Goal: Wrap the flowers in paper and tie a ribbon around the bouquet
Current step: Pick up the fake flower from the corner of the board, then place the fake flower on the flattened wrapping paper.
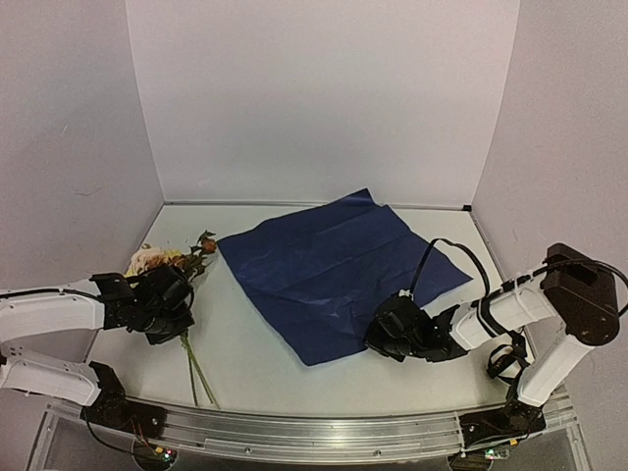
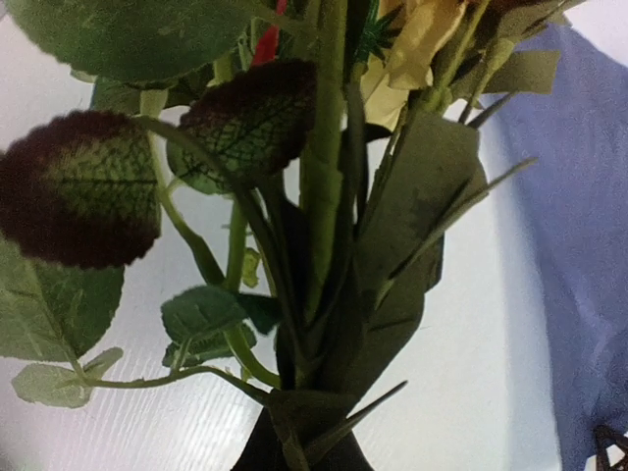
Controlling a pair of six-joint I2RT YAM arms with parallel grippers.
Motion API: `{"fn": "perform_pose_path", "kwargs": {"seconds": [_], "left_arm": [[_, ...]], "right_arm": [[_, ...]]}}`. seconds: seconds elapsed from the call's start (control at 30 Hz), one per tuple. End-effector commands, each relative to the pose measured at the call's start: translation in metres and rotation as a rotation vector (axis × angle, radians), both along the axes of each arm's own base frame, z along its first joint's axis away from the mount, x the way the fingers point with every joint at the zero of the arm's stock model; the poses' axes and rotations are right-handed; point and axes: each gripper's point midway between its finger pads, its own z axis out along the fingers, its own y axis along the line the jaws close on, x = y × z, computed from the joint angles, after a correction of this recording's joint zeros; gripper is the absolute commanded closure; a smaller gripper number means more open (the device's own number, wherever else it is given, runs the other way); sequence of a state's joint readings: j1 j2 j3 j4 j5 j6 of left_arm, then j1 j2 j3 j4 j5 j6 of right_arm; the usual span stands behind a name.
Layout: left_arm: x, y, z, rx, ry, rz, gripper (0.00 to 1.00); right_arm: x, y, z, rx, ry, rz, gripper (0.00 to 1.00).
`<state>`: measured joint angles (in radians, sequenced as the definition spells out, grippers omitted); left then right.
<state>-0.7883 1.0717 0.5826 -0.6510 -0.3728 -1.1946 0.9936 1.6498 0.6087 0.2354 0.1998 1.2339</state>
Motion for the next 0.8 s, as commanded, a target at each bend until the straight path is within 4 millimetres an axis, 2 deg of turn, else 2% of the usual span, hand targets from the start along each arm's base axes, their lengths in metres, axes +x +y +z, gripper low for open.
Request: {"fn": "perform_pose_path", "kwargs": {"seconds": [0.0, 0.23, 0.3, 0.4, 0.57, 0.7, 0.77], "left_arm": [[0.027, -0.011, 0.064, 0.029, -0.166, -0.091, 1.00], [0.055, -0.064, 0.124, -0.022, -0.321, -0.273, 1.00], [0.061, -0.087, 0.139, -0.034, -0.359, -0.321, 1.00], [0.071, -0.127, 0.152, -0.078, -0.383, -0.381, 1.00], [0.100, -0.199, 0.161, -0.187, -0.396, -0.457, 1.00], [0.120, -0.245, 0.146, -0.261, -0.339, -0.462, 1.00], [0.126, -0.264, 0.138, -0.313, -0.317, -0.472, 1.00]], "right_arm": [[-0.019, -0.016, -0.001, -0.061, 0.073, 0.027, 1.00], [-0.070, -0.034, -0.019, -0.096, 0.296, 0.131, 1.00], [-0.083, -0.043, -0.022, -0.116, 0.340, 0.153, 1.00], [-0.098, -0.047, -0.024, -0.122, 0.400, 0.191, 1.00], [-0.108, -0.051, -0.020, -0.129, 0.446, 0.208, 0.99], [-0.111, -0.063, -0.012, -0.136, 0.439, 0.170, 0.67], [-0.109, -0.072, -0.003, -0.130, 0.403, 0.143, 0.47]]}}
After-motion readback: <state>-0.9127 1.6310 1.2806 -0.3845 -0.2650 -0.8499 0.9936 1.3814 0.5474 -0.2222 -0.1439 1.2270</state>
